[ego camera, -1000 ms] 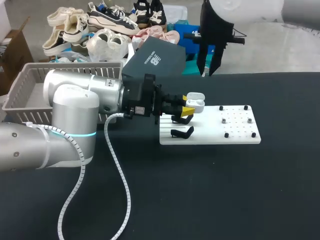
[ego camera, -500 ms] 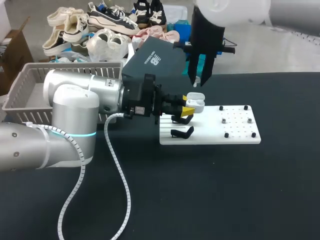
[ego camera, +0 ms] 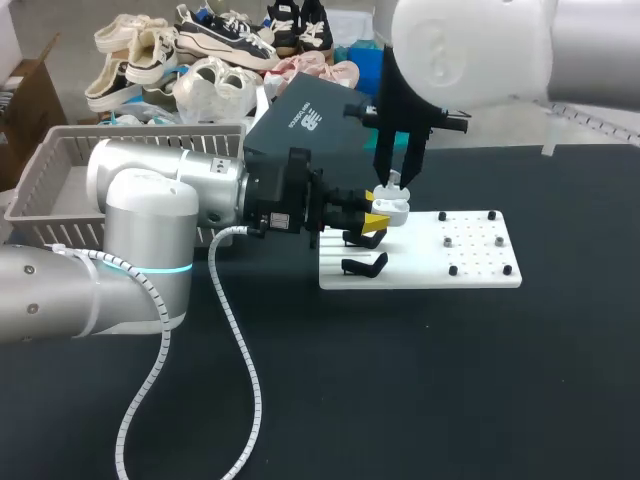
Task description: Pick up each earbud case from the left stands, insert the matching earbuds, close the lid, and place the case in the box.
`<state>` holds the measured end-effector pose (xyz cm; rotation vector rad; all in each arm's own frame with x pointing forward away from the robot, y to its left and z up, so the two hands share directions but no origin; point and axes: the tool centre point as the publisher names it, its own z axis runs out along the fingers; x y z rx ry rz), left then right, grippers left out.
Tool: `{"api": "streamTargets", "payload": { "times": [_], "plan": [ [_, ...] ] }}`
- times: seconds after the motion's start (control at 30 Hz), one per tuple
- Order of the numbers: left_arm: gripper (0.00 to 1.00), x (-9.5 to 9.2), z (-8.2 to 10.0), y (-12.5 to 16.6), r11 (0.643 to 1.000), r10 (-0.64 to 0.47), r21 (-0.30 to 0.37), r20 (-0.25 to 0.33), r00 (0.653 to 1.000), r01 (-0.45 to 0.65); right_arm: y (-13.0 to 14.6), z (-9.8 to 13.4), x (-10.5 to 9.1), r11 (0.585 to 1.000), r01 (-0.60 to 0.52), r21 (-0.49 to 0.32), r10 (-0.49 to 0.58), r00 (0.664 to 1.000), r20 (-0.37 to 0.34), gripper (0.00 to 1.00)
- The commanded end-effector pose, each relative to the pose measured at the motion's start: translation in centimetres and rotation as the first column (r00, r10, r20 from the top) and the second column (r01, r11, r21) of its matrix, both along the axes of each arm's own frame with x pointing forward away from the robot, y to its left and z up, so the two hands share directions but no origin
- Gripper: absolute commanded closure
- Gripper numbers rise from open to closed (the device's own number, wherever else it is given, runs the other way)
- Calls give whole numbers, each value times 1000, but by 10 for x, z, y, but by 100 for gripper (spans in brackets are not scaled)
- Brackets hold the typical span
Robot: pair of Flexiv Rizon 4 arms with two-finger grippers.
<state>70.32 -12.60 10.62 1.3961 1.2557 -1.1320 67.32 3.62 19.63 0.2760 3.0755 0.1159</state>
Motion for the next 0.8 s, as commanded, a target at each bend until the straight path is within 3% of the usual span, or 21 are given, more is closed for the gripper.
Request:
{"api": "streamTargets", "payload": {
  "times": [0.03,0.3,0.4,0.8],
  "plan": [
    [100,2,-1,-1,1000,-3,-1,0,1000,3,-1,-1,-4,1000,5,-1,-5,1000,18,100],
    [100,2,-1,-1,1000,-3,-1,0,1000,3,-1,-1,-4,1000,5,-1,-5,1000,18,100],
    [100,2,-1,-1,1000,-3,-1,0,1000,3,9,8,-8,999,-41,-13,42,997,65,100],
    [100,2,-1,-1,1000,-3,-1,0,1000,3,14,0,-25,988,-152,-22,153,983,97,100]
  ]
}}
